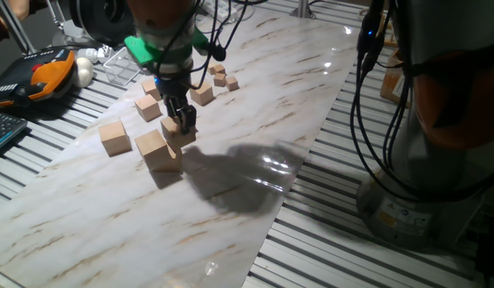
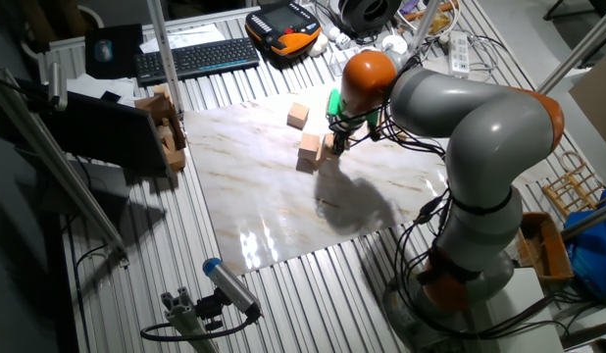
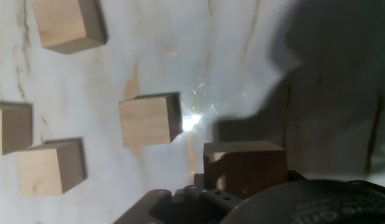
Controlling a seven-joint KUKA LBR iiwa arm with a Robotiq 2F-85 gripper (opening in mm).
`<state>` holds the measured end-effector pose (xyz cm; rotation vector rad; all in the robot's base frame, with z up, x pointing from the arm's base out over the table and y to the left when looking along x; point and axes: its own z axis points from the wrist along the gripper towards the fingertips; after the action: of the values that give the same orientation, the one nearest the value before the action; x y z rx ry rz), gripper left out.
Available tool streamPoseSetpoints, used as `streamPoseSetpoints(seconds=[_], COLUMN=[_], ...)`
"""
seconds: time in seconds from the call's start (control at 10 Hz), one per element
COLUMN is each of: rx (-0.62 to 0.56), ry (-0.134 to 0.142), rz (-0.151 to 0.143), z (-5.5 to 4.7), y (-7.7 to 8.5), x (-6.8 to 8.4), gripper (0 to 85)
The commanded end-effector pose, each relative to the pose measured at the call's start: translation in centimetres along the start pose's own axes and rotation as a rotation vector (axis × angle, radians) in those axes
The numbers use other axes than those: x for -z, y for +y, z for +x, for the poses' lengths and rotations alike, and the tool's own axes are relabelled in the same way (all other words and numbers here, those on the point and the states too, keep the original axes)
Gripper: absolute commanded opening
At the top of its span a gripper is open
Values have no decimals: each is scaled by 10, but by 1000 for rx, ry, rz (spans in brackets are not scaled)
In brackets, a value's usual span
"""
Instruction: Stack the blocks into a cross shape
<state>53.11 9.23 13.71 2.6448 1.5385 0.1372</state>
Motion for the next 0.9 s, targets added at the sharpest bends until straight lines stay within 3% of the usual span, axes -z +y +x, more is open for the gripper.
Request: streamPoseSetpoints(seconds=[0.0, 0.3, 0.8], rx=[-7, -8, -2], ry=[-22, -17, -16], rz=[-13, 15, 17], z=[0, 3, 5], y=[0, -1, -3], x=[2, 0, -5], gripper=[0, 0, 0])
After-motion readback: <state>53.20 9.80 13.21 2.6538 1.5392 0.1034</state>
